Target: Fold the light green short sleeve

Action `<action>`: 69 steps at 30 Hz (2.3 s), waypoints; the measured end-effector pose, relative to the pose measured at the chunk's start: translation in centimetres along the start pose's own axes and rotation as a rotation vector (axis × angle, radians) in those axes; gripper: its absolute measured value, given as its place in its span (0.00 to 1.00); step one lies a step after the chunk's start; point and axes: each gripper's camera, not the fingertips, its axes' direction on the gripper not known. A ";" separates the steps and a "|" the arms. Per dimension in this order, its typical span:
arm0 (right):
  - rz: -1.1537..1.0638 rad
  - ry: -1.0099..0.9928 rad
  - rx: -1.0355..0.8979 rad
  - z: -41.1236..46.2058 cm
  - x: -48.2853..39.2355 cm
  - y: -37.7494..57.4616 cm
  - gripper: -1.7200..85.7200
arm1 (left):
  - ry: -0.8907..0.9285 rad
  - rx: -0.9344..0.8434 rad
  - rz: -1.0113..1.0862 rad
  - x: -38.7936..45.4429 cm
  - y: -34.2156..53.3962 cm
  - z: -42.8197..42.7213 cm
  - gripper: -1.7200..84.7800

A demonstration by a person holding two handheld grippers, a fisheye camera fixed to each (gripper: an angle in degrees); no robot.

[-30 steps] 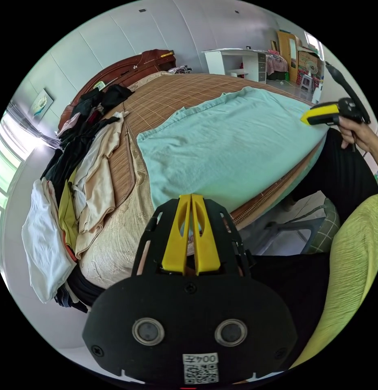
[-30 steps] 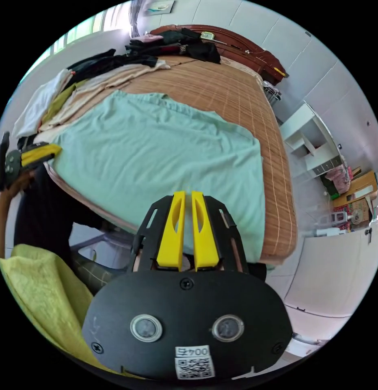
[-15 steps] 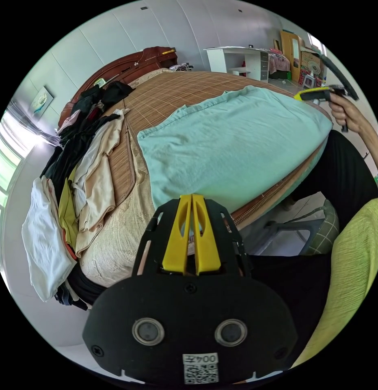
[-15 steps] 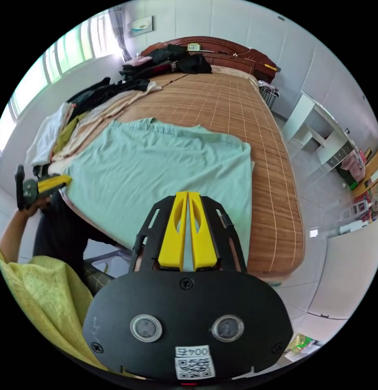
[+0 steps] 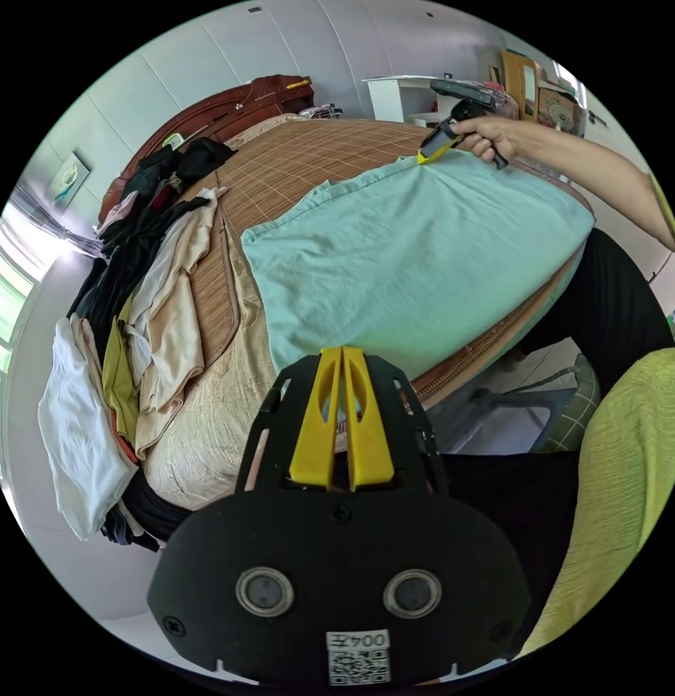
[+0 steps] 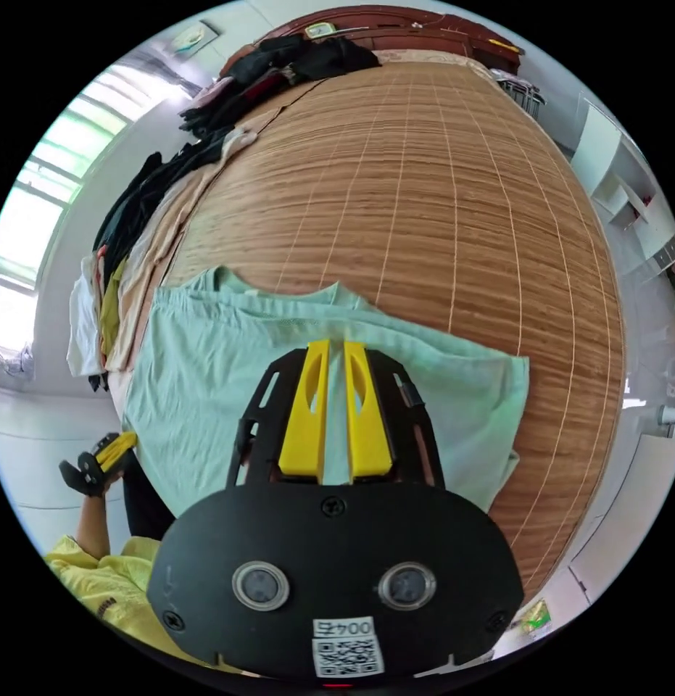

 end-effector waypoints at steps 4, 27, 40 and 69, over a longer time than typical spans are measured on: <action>0.129 -0.087 0.127 -4.2 9.0 1.7 0.11 | 0.011 0.002 -0.004 -0.3 -0.2 -0.1 0.03; 0.236 -0.284 0.195 0.2 28.0 15.5 0.08 | 0.049 0.010 -0.015 -1.1 -1.0 -2.3 0.03; 0.071 -0.204 0.276 1.5 21.1 46.0 0.11 | 0.047 0.046 -0.014 -0.6 -0.5 -4.3 0.03; 0.133 0.072 0.450 4.5 13.2 52.3 0.08 | -0.084 0.015 0.085 0.8 3.4 -13.4 0.09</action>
